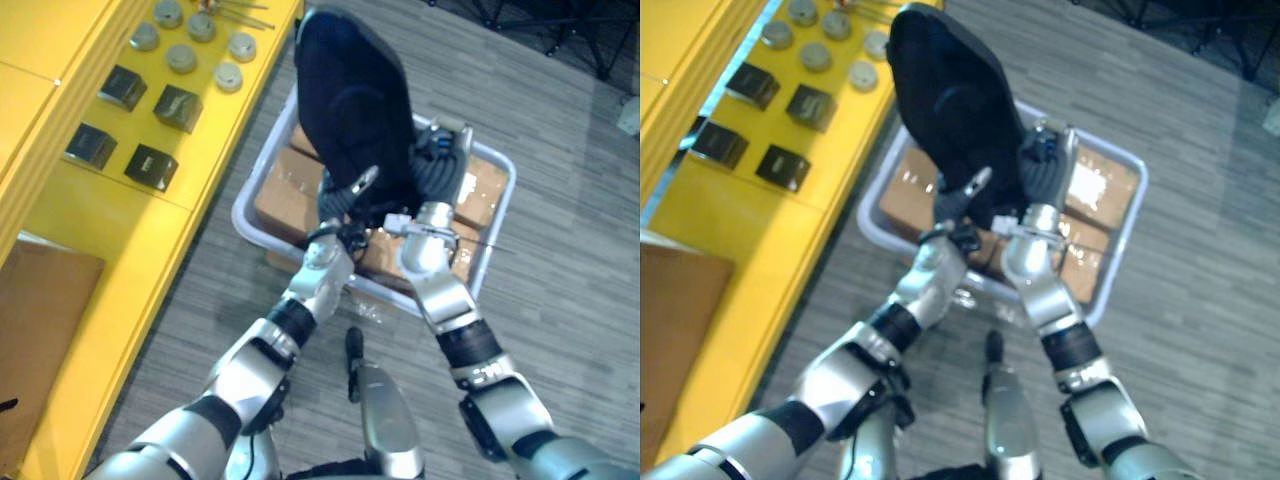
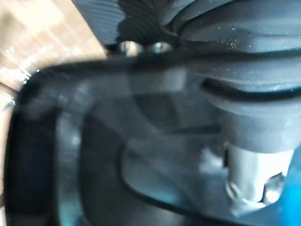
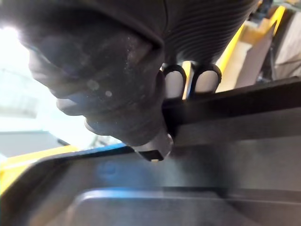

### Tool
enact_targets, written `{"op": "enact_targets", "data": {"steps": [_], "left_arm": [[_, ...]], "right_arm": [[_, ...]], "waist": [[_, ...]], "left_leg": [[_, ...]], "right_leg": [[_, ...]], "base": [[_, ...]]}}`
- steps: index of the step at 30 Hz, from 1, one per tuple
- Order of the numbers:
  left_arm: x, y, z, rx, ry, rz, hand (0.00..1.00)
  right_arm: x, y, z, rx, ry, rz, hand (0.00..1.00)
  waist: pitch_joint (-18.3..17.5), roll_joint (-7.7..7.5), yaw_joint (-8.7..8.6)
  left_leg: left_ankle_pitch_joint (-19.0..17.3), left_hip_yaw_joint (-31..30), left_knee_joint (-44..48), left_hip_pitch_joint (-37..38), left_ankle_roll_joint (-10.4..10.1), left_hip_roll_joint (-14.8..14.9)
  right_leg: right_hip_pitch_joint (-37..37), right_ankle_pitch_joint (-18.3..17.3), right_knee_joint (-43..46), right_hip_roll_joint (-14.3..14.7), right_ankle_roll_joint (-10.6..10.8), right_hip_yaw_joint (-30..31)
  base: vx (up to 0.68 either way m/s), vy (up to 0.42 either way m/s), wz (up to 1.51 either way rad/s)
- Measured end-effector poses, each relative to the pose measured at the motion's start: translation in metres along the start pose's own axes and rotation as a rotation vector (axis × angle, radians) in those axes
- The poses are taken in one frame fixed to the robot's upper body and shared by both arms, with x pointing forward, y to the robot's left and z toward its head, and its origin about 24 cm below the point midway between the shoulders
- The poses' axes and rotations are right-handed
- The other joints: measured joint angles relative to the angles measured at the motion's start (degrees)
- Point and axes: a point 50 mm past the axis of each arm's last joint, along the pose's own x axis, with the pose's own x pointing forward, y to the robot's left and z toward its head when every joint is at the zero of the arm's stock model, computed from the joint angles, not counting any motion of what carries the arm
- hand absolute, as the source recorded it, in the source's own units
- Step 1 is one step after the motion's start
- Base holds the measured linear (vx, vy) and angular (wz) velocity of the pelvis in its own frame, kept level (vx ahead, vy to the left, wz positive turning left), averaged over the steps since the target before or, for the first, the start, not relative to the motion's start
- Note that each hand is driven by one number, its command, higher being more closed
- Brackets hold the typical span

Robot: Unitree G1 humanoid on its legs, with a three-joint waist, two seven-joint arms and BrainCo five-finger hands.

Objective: Walk over and take plastic housings, then place them on the shelf

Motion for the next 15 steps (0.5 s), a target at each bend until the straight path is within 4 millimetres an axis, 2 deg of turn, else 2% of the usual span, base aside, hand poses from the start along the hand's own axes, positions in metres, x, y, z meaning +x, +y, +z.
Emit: {"op": "enact_targets", "data": {"steps": [11,12,15], "left_arm": [[-0.004,0.014,-0.005,-0.191,0.003,-0.097,1.00],[-0.005,0.016,-0.006,-0.194,0.004,-0.099,1.00],[-0.010,0.020,-0.013,-0.190,0.016,-0.125,1.00]], "right_arm": [[-0.013,-0.005,0.005,0.050,-0.030,0.019,1.00],[-0.015,-0.005,0.004,0.053,-0.028,0.027,0.00],[-0.023,-0.012,-0.001,0.087,-0.029,0.052,0.00]], "waist": [[-0.11,-0.18,0.01],[-0.14,-0.24,0.04],[-0.17,-0.28,0.10]], "left_leg": [[-0.02,0.53,-0.46,1.23,-0.02,-0.07],[-0.02,0.65,-0.72,1.60,-0.02,-0.11],[-0.03,0.63,-0.98,2.36,-0.04,-0.30]], "right_leg": [[1.24,0.09,-0.58,-0.03,0.12,-0.04],[1.40,0.08,-0.59,-0.02,0.12,-0.03],[2.36,0.06,-0.94,-0.11,0.14,-0.12]], "base": [[0.01,0.003,-0.01],[0.04,0.011,-0.04],[0.04,0.020,0.02]]}}
